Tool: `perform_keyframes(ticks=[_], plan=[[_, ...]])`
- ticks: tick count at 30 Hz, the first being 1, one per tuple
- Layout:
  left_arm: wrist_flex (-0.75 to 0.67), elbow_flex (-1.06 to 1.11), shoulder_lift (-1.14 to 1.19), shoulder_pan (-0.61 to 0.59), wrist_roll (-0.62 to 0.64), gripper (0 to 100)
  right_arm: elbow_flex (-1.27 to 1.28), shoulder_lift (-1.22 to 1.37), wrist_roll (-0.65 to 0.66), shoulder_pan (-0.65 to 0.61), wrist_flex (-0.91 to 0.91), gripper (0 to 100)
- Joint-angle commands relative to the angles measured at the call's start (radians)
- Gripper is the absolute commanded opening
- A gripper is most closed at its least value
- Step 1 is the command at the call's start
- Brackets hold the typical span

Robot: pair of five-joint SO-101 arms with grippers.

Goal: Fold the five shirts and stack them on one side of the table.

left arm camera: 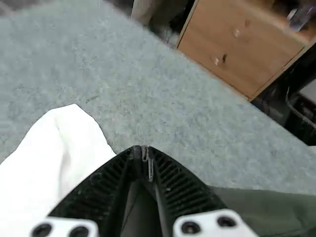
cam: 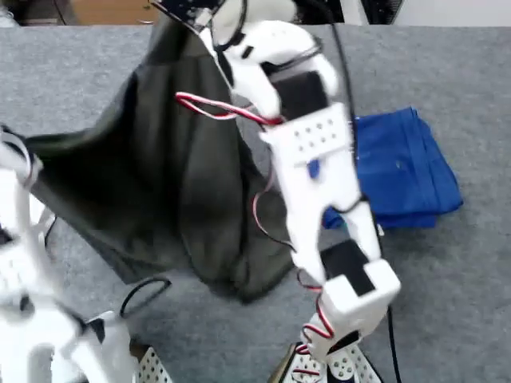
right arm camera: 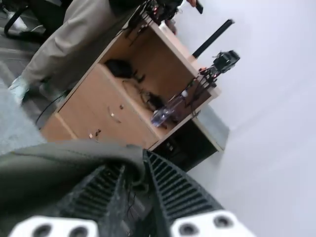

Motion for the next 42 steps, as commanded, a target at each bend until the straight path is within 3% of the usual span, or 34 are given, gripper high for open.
perform_keyframes(ticks=[1, 6, 9, 13, 19, 23, 27, 34, 42], plan=[[-0.144, -0.129, 0.228, -0.012, 0.02, 2, -0.004, 0.073, 0.003, -0.01, -0.187, 0.4], [-0.16, -0.423, 0.533, 0.002, 0.017, 2, -0.059, 0.226, 0.005, 0.012, -0.322, 0.4], [-0.1, -0.669, 0.697, 0.011, 0.017, 2, -0.137, 0.317, 0.005, 0.047, -0.356, 0.4], [0.081, -1.06, 0.895, 0.052, 0.014, 2, -0.277, 0.412, 0.005, 0.097, -0.351, 0.4], [0.456, -1.653, 1.07, 0.133, -0.106, 2, -0.45, 0.452, 0.005, 0.127, -0.226, 0.4], [0.684, -1.916, 1.098, 0.164, -0.212, 2, -0.489, 0.458, 0.005, 0.127, -0.187, 0.4], [0.822, -2.041, 1.098, 0.169, -0.27, 2, -0.501, 0.453, 0.003, 0.127, -0.183, 0.4], [0.821, -2.045, 0.975, 0.123, -0.143, 2, -0.625, 0.426, 0.003, 0.124, -0.043, 0.4], [0.821, -2.027, 0.685, 0.127, -0.141, 2, -0.891, 0.43, 0.002, 0.134, 0.141, 0.4]])
